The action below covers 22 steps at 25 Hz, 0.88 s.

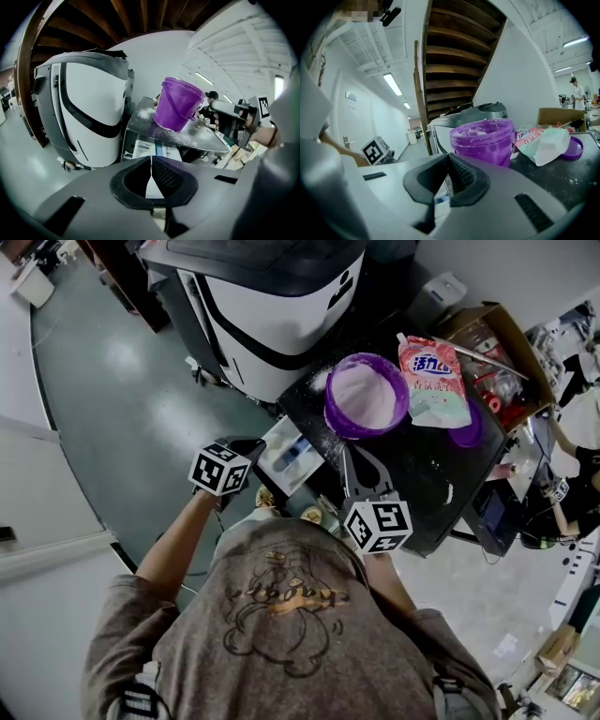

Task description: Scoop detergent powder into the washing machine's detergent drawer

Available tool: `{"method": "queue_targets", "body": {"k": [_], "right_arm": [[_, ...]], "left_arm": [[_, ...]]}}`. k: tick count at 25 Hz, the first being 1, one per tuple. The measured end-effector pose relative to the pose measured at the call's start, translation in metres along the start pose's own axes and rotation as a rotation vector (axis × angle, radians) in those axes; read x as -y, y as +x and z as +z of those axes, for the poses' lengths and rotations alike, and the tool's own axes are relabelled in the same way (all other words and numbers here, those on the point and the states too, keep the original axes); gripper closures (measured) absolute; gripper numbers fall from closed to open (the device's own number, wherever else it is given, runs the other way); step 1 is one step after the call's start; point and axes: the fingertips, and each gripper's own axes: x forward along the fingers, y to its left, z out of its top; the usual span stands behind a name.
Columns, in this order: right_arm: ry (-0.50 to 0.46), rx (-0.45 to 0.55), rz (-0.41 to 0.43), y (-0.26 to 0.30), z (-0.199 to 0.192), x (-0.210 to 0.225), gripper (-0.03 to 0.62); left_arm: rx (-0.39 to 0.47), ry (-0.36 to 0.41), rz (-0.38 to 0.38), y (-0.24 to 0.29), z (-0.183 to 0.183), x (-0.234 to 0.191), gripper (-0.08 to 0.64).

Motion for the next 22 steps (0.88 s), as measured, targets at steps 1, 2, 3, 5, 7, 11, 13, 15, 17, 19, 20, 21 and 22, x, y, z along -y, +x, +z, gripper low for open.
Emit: {"method": "queue_targets", "body": {"k": [1,2,3,5,7,11,13,15,17,19,20,21,22], "right_arm": [[0.001,0.0,-0.001,-0.001,0.0,0.001,0.591],[0.002,0.0,-0.003,-0.001,0.0,0.002,0.591],[0.003,0.0,-0.005,-0.002,-0.001,0.004,0.591],[0.005,0.0,-0.008,-0.004,-0.001,0.007,0.591],[0.007,0.0,-0.01,-0.005,-0.001,0.009,0.591],[0.009,0.0,-0.012,-0.007,-0.002,0.014,0.591],[0.009,0.0,-0.012,-0.007,-0.003,0.015,0.591],[0.011,-0.003,-0.011,-0.008,-0.004,0.017,0.591],[0.011,-0.007,-0.008,-0.008,-0.005,0.018,0.591],[0.012,-0.01,-0.005,-0.008,-0.007,0.019,0.591],[0.011,-0.011,-0.003,-0.008,-0.007,0.019,0.591],[0.011,-0.011,-0.001,-0.008,-0.007,0.018,0.591],[0.01,-0.011,0.002,-0.008,-0.007,0.018,0.591]], "left_arm": [[-0.005,0.026,0.008,0.001,0.0,0.001,0.537],[-0.011,0.056,0.017,0.002,0.001,0.002,0.537],[-0.018,0.086,0.025,0.003,0.001,0.004,0.537],[-0.031,0.146,0.042,0.006,0.002,0.006,0.537],[-0.039,0.209,0.058,0.009,0.002,0.009,0.537],[-0.053,0.347,0.1,0.014,-0.001,0.012,0.537],[-0.051,0.394,0.112,0.016,-0.001,0.014,0.537],[-0.045,0.426,0.121,0.017,0.0,0.016,0.537],[-0.039,0.443,0.127,0.017,0.0,0.019,0.537],[-0.037,0.47,0.134,0.016,-0.001,0.02,0.537],[-0.035,0.491,0.139,0.016,-0.001,0.021,0.537],[-0.034,0.516,0.145,0.016,-0.001,0.023,0.537],[-0.032,0.543,0.15,0.015,-0.001,0.024,0.537]]}}
